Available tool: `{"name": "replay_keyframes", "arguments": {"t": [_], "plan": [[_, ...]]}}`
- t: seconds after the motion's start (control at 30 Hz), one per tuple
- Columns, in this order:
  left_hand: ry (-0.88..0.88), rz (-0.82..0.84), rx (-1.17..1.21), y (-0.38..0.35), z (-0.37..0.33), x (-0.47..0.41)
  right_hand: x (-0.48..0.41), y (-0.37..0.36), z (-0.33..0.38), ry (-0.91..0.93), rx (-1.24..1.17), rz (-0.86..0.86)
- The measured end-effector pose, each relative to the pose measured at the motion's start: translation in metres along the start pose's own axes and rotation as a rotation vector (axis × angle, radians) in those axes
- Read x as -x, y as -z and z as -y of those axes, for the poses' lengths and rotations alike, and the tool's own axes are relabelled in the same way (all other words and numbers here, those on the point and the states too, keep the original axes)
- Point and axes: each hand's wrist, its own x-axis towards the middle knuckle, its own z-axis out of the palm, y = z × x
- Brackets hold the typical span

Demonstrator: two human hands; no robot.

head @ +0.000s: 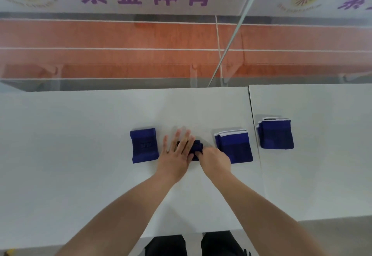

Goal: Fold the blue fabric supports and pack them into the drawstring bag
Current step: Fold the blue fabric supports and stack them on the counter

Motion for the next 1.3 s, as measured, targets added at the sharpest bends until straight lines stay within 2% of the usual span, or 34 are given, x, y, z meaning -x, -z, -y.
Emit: {"name": "replay_keyframes", "arguments": {"t": [0.07, 0.27, 0.33, 0.53, 0.6, 0.73, 0.83, 0.97, 1.03, 1.13, 1.3], "plan": [[-0.002, 0.044, -0.022, 0.007, -0.003, -0.001, 0.004, 0.005, -0.001, 0.003, -0.026, -0.023], [-0.007, -0.087, 0.042, 0.041, 0.014, 0.034, 0.03, 0.028, 0.001, 0.189, -0.062, -0.152], [0.003, -0.116, 0.04, 0.045, 0.034, 0.054, 0.036, 0.035, 0.007, 0.245, -0.06, -0.132], [0.131, -0.035, 0.025, 0.037, 0.11, 0.083, 0.046, 0.038, 0.04, 0.289, -0.037, 0.011], [0.099, -0.062, 0.005, 0.037, 0.121, 0.079, 0.048, 0.031, 0.05, 0.293, -0.019, 0.057], [-0.093, -0.191, -0.172, 0.035, 0.135, 0.066, 0.053, 0.013, 0.065, 0.307, -0.012, 0.095], [-0.171, -0.256, -0.189, 0.033, 0.141, 0.067, 0.054, 0.002, 0.077, 0.327, -0.006, 0.1], [-0.153, -0.297, 0.025, 0.029, 0.135, 0.085, 0.056, -0.012, 0.088, 0.456, -0.072, -0.007], [-0.153, -0.279, 0.168, 0.029, 0.129, 0.095, 0.056, -0.017, 0.093, 0.511, -0.039, 0.047], [-0.143, -0.246, 0.269, 0.031, 0.121, 0.103, 0.056, -0.023, 0.103, 0.473, -0.025, 0.096], [-0.101, -0.162, 0.364, 0.025, 0.123, 0.095, 0.05, -0.031, 0.117, 0.337, -0.161, 0.052]]}}
